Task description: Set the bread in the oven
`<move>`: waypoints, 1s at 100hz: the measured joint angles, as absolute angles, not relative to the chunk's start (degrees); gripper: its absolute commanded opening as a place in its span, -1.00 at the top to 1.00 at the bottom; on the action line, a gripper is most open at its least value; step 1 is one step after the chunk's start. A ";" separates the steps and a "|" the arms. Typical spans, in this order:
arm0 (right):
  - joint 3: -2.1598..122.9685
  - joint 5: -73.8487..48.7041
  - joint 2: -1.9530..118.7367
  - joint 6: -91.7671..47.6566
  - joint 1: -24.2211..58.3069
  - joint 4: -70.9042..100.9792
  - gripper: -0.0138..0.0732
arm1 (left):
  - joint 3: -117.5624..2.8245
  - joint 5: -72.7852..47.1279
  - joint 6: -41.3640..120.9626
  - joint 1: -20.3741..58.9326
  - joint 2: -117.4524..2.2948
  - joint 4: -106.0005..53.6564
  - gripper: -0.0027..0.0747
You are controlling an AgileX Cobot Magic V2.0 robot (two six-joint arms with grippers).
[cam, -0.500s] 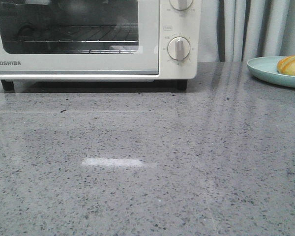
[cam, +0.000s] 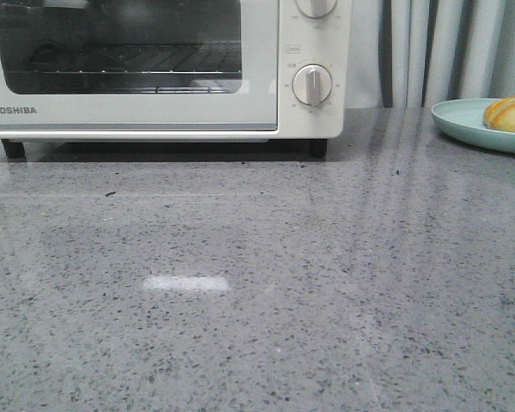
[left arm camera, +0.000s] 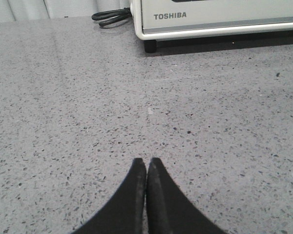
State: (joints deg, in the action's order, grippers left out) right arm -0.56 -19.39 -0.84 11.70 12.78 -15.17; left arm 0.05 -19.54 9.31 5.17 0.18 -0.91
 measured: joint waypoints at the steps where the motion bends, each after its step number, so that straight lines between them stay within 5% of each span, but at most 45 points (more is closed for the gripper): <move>1: -0.56 -19.39 -0.84 11.70 12.78 -15.17 0.80 | 0.05 -19.54 9.31 5.17 0.18 -0.91 0.99; 39: -0.56 -18.91 -0.84 11.70 12.78 -17.31 0.80 | 0.05 -19.54 9.31 5.17 0.18 -0.91 0.99; 54: -0.56 -9.78 -0.84 11.70 12.78 -19.04 0.80 | 0.05 -17.63 9.31 5.17 0.18 -2.82 0.99; 73: -0.56 8.51 -0.84 11.91 12.78 -13.78 0.80 | 0.05 -4.03 9.22 5.17 0.18 -24.60 0.99; 100: -0.56 7.82 -0.84 12.26 12.78 9.09 0.80 | 0.05 8.40 8.35 5.17 0.18 -54.43 0.99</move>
